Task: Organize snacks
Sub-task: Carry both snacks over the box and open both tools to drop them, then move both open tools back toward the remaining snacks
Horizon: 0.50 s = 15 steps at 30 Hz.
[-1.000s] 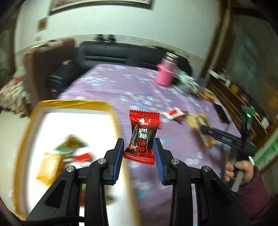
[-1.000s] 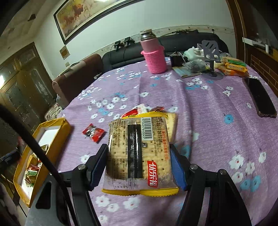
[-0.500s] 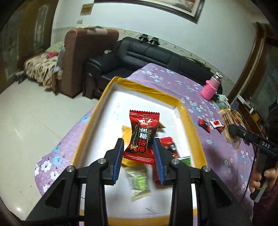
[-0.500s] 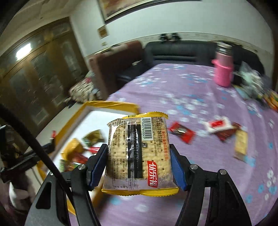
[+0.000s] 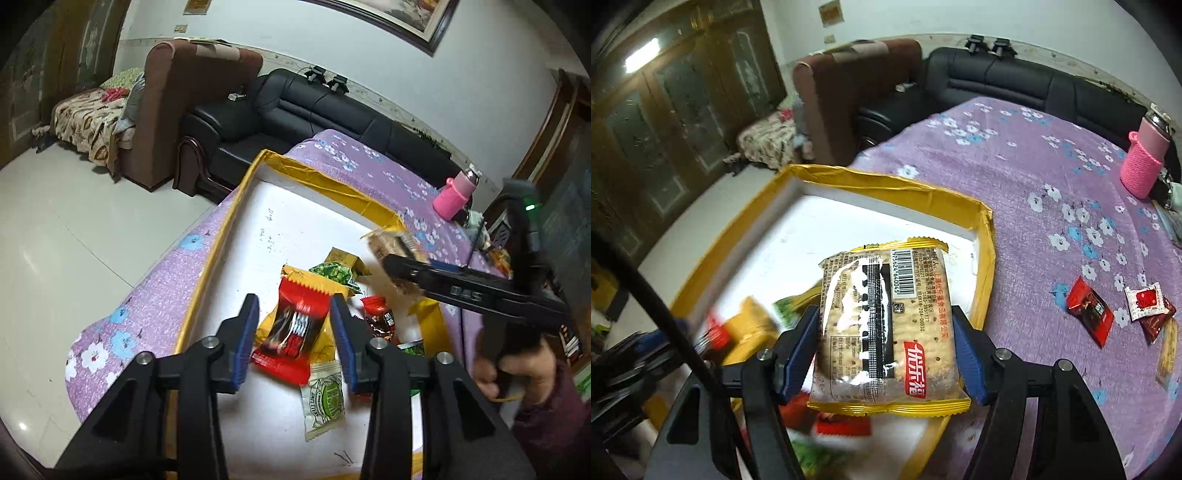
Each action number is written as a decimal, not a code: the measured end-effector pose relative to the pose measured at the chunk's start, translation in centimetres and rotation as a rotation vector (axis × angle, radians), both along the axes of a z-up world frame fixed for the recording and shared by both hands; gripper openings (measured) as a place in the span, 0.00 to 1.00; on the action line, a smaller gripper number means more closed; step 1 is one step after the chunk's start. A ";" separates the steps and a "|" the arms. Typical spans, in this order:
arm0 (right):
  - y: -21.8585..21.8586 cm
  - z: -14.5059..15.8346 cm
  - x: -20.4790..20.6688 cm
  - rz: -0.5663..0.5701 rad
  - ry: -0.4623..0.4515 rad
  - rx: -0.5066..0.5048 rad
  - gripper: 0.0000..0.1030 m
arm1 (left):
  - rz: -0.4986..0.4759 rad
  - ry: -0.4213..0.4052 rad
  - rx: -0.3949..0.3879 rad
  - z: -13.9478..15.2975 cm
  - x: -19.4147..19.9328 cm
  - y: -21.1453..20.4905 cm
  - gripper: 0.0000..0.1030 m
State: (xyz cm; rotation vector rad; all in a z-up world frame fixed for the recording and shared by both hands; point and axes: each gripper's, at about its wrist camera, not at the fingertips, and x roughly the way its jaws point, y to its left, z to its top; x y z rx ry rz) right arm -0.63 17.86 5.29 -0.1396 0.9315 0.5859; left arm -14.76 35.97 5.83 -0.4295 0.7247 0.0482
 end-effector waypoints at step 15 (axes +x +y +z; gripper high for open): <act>-4.5 3.9 -1.8 -0.054 -0.085 0.128 0.67 | -0.008 -0.077 -0.097 3.0 -2.5 -2.4 0.92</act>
